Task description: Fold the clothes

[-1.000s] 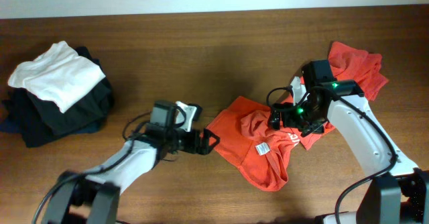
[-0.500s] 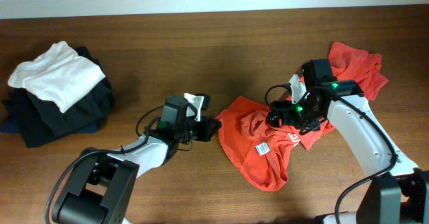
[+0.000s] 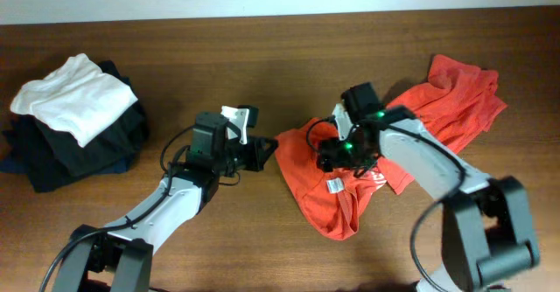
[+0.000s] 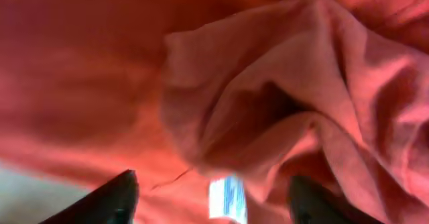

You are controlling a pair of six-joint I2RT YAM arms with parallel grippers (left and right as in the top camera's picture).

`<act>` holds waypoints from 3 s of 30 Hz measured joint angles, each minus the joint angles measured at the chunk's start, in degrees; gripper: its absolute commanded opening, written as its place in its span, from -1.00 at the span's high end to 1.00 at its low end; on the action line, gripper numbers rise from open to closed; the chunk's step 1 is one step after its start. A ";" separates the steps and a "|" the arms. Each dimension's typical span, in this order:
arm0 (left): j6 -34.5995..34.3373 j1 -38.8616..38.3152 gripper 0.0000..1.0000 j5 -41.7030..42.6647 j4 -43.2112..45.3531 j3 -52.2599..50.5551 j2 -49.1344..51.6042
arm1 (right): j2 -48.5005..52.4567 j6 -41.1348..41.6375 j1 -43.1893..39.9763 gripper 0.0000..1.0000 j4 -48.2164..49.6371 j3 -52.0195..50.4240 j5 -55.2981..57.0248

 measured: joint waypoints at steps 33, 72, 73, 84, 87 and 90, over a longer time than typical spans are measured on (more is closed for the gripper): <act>6.62 18.34 -0.41 -21.79 -12.57 19.89 -0.04 | -11.80 -2.25 -0.52 -0.20 -33.73 4.94 3.45; 6.62 17.66 -0.98 -19.54 -46.95 42.05 20.41 | -11.80 0.57 -24.04 -0.98 -31.28 4.96 14.95; 6.56 18.18 -0.99 -17.38 -49.77 42.60 20.41 | -11.80 0.52 -24.04 -0.97 -31.32 4.96 14.95; 5.44 7.85 -0.98 -8.72 -66.18 40.94 20.41 | -11.80 0.31 -24.04 -0.97 -30.36 4.96 14.95; 2.10 2.05 -0.97 -9.20 -62.51 38.49 20.46 | -11.80 0.13 -24.04 -0.97 -30.42 4.96 14.95; -1.38 -1.33 -0.86 -10.05 -58.97 37.55 21.62 | -11.80 0.13 -24.04 -0.97 -30.42 4.96 14.95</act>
